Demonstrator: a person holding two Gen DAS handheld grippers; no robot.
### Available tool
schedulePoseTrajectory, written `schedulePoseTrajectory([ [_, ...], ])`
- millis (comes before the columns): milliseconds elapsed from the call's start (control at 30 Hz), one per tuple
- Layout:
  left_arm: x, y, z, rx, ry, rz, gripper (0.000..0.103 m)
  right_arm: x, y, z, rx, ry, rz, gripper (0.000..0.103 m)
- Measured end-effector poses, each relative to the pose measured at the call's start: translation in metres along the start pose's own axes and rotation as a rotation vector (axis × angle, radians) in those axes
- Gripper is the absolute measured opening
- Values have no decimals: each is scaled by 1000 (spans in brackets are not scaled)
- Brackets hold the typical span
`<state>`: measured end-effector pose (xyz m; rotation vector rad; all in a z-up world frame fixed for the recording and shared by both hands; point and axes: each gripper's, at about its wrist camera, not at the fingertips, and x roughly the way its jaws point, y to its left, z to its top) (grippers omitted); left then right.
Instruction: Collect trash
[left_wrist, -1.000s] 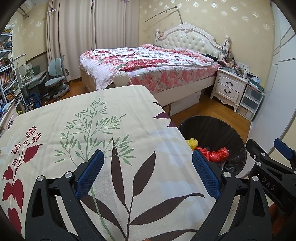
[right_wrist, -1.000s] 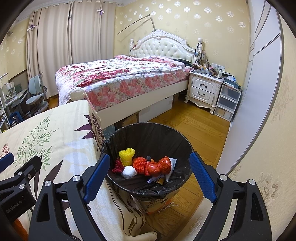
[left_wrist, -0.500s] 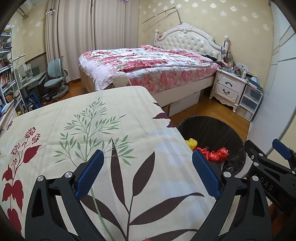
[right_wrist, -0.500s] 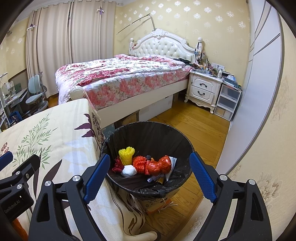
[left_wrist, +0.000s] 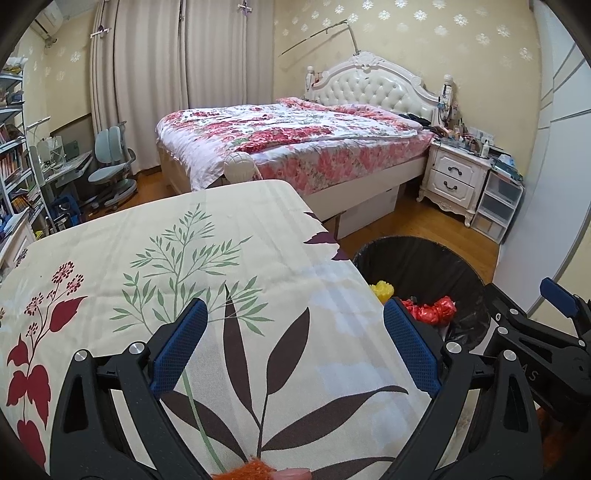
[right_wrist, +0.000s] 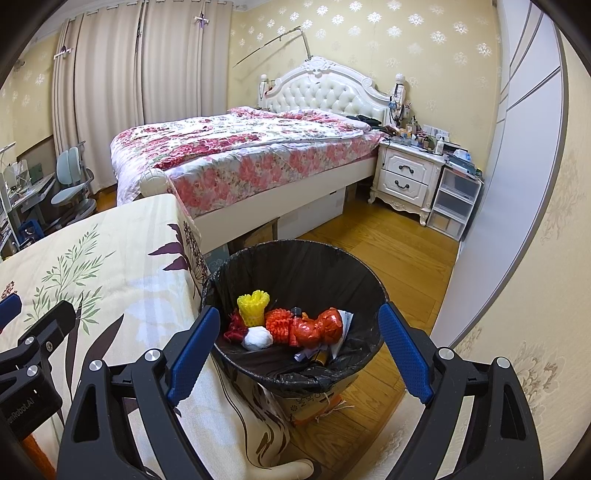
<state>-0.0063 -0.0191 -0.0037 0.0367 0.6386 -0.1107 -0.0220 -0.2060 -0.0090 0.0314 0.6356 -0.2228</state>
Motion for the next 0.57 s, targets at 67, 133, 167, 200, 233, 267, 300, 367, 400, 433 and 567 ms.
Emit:
schedulePoseTrajectory([
  [67,-1,1,0,5,-5,-3,94,0,0,0,0,1,0,85],
  [133,-1,0,-1,10,-14,0,94,0,0,0,0,1,0,85],
  [167,-2,-1,-1,10,-18,-2,94,0,0,0,0,1,0,85],
  [200,-2,0,-1,10,-23,-3,94,0,0,0,-1,1,0,85],
  [233,-2,0,-1,10,-27,-4,94,0,0,0,-1,1,0,85],
  [267,-2,0,-1,10,-28,-7,94,-1,0,-1,-3,2,1,85],
  [300,-1,1,0,11,-25,-8,94,-1,0,-1,-5,4,3,85],
  [367,0,4,0,6,-22,3,94,-2,2,-4,-12,6,6,85],
  [400,0,8,-1,1,-20,6,94,-3,4,-5,-15,5,10,85],
  [433,1,13,-3,-1,-14,10,94,-4,6,-5,-19,6,16,85],
  [567,10,37,-8,-18,27,54,94,-1,27,-8,-54,18,52,85],
])
